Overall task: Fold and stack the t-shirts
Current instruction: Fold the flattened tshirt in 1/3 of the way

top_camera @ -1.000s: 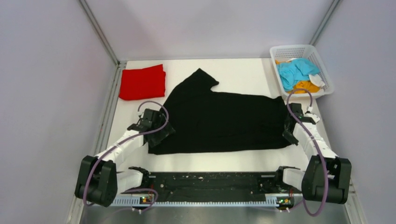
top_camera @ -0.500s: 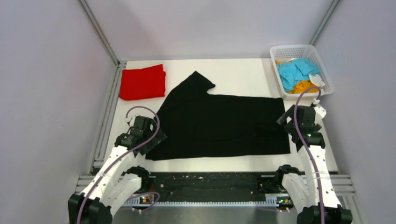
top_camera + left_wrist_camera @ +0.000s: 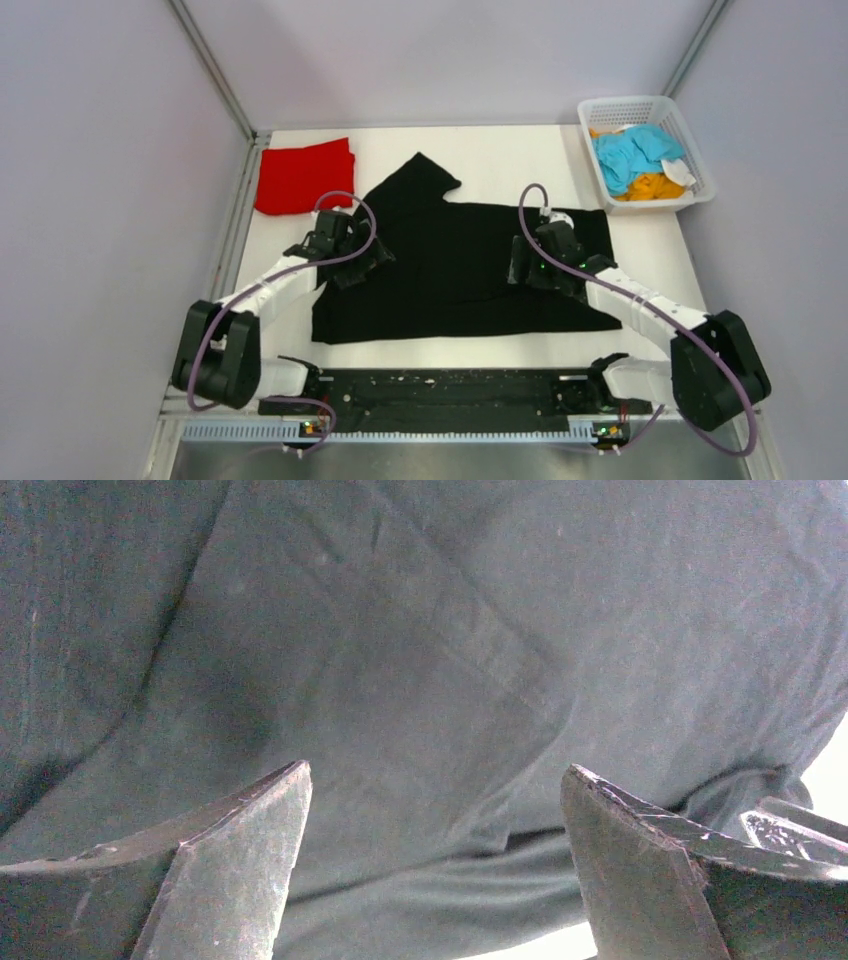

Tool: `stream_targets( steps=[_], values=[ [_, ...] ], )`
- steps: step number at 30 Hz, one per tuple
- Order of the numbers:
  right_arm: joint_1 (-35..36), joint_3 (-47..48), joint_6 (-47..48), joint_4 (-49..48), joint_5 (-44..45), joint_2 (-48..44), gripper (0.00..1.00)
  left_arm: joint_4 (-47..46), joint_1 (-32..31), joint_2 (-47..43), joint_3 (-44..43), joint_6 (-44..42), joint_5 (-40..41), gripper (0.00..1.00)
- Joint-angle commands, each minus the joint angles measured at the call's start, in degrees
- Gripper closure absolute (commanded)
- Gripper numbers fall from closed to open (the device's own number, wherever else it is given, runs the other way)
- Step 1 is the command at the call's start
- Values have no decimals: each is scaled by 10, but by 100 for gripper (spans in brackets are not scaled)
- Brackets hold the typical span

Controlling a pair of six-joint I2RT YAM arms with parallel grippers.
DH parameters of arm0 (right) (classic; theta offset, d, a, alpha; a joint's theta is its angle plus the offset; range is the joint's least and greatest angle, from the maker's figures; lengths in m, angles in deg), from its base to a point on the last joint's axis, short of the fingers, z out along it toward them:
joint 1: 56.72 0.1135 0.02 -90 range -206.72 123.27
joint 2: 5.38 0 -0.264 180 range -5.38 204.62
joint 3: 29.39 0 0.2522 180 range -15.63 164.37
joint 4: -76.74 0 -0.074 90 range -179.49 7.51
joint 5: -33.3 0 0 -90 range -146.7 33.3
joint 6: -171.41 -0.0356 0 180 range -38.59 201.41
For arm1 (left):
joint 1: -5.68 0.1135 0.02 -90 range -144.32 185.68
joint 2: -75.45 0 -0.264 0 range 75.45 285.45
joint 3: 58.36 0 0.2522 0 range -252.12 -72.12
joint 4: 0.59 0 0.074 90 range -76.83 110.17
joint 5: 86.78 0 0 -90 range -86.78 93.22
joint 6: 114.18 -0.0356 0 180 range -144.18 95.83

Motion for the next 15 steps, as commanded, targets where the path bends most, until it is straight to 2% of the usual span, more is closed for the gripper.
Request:
stream_targets(
  steps=[1,5,9,15],
  values=[
    [12,30,-11,-58,41,41,1,-70,0,57,-40,-16,30,1],
    [11,16,-2,-55,69,33,1,-2,3,82,-32,-5,137,1],
    [12,14,-3,-41,141,3,1,20,7,60,17,29,143,1],
    [11,1,-31,-42,226,-64,1,69,17,8,65,47,216,1]
  ],
)
